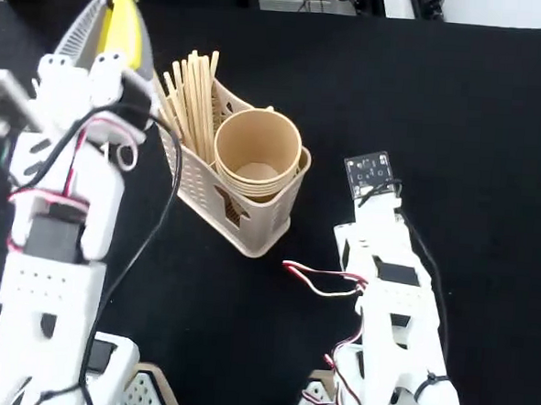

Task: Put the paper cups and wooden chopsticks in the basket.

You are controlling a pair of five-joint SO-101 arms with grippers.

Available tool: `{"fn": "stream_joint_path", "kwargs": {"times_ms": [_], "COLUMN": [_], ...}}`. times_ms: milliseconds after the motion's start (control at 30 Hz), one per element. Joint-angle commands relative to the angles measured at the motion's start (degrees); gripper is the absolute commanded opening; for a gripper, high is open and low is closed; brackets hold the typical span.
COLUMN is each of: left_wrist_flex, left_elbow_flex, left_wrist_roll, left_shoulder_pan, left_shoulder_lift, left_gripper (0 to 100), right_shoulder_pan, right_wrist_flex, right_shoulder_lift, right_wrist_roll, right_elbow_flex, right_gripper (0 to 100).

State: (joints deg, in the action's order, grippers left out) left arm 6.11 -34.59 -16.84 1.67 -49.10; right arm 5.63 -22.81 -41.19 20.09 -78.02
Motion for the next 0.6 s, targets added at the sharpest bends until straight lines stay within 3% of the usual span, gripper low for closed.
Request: {"fn": "stream_joint_path", "kwargs": {"times_ms": [0, 567], "left_wrist_flex": [-1.2, -0.7], "left_elbow_flex": [4.7, 6.7], "left_wrist_roll": [-0.6, -0.7], "left_shoulder_pan": [0.3, 0.7], "left_shoulder_lift": [3.7, 16.0], "left_gripper": [3, 3], "right_shoulder_pan": [-0.8, -0.8], "right_wrist_flex": [1.2, 1.2], "right_shoulder_lift": [-1.4, -1.4], "right_wrist_roll": [0.4, 0.4], "right_elbow_flex": [0.6, 0.7], "right_gripper": [1.5, 1.5]}}
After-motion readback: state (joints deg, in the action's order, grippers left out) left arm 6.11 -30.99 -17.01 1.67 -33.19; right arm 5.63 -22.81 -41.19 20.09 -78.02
